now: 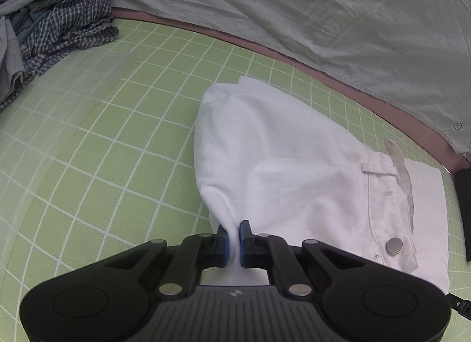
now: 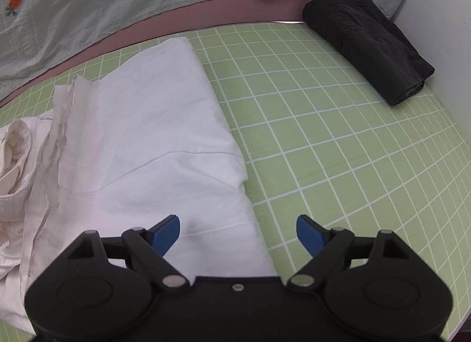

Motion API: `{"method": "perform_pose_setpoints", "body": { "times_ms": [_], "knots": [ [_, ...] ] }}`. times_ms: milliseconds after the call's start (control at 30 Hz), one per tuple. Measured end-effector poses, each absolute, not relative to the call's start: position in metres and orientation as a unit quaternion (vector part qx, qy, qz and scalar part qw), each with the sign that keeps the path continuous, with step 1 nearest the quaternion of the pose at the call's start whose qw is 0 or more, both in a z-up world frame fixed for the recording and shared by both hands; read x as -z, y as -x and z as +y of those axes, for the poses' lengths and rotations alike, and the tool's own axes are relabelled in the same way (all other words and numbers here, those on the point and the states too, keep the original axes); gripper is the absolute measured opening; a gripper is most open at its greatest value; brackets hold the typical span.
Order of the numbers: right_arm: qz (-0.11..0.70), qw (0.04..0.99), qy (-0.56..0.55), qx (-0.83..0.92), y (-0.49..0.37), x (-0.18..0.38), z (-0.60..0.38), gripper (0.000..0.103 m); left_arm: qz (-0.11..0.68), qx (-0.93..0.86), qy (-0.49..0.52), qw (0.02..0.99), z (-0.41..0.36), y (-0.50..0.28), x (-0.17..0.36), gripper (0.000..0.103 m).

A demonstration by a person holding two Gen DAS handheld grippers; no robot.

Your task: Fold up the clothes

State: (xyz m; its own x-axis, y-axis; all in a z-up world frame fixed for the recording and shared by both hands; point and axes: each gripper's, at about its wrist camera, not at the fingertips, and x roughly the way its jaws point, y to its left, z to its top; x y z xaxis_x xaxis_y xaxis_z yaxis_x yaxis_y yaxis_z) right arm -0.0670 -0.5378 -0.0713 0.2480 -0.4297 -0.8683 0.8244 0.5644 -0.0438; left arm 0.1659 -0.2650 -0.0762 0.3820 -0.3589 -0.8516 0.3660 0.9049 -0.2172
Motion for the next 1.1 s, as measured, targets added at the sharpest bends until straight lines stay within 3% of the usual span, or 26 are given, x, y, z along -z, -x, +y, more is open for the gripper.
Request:
{"method": "perform_pose_setpoints", "body": {
  "times_ms": [200,400,700,867,1100],
  "knots": [
    [0.431,0.778,-0.215,0.403,0.097,0.057,-0.529,0.088,0.462,0.264,-0.062,0.844,-0.312,-0.138,0.033,0.004],
    [0.414,0.773,-0.257,0.407,0.125,0.065,-0.547,0.088,0.436,0.306,-0.061,0.844,-0.363,-0.099,0.024,0.004],
    [0.404,0.773,-0.287,0.395,0.134,0.077,-0.595,0.088,0.428,0.346,-0.061,0.833,-0.43,-0.047,0.055,0.004],
    [0.416,0.767,-0.297,0.387,0.131,0.093,-0.617,0.088,0.462,0.368,-0.064,0.805,-0.466,-0.036,0.081,0.005],
    [0.427,0.75,-0.323,0.389,0.137,0.112,-0.629,0.088,0.517,0.369,-0.102,0.765,-0.51,-0.036,0.135,0.018]
  ]
}}
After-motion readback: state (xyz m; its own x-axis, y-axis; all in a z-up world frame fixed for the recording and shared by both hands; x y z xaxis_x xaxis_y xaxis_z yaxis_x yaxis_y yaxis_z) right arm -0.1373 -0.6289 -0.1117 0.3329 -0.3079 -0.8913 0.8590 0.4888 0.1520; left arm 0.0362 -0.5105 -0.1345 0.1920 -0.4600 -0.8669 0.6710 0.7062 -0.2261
